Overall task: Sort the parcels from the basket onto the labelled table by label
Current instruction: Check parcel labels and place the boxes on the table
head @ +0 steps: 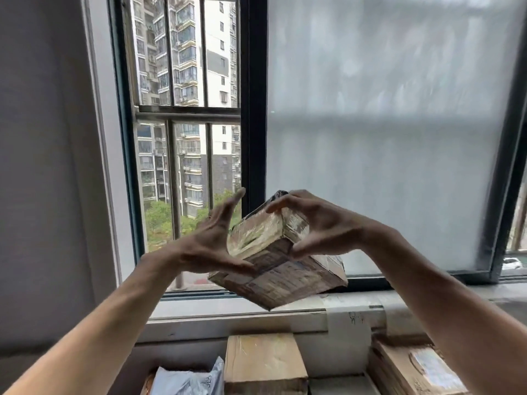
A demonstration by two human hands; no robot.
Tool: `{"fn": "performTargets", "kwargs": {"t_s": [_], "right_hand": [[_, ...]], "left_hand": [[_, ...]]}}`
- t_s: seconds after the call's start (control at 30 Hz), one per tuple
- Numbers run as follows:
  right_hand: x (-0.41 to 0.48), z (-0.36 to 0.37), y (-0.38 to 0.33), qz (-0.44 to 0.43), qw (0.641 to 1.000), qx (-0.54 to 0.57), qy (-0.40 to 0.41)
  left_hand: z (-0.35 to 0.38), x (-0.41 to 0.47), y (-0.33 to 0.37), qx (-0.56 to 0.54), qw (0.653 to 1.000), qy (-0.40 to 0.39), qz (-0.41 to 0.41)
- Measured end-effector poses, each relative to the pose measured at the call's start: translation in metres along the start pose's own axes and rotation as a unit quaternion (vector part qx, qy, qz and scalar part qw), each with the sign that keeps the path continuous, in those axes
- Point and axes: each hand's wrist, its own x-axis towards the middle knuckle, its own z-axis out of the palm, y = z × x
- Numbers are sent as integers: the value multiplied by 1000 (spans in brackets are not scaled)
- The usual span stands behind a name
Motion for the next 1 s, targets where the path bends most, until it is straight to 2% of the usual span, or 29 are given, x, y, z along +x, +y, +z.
{"fn": "performTargets", "kwargs": {"t_s": [0.1,0.27,0.47,0.63,0.7,0.83,0.93,1.0], "right_hand": [[0,-11,-21,-17,997,-25,-77],[-3,-22,-28,-36,997,-14,-60],[-5,-19,-12,-3,994,-35,100],[-7,0,3,16,969,-46,244],[-8,5,4,34,964,-5,264],[-10,16,5,91,958,137,235],[-12,24,8,91,919,332,193],[-13,27,10,64,890,418,171]], "left_hand": [[13,1,7,20,999,-39,31],[20,-7,20,-140,986,-6,85],[23,-9,25,-256,956,136,-39],[17,-8,12,-410,878,214,-127],[12,-10,13,-458,852,212,-138],[4,-13,20,-517,820,198,-148],[-1,-15,29,-545,803,189,-148],[-3,-16,34,-541,808,182,-145]]}}
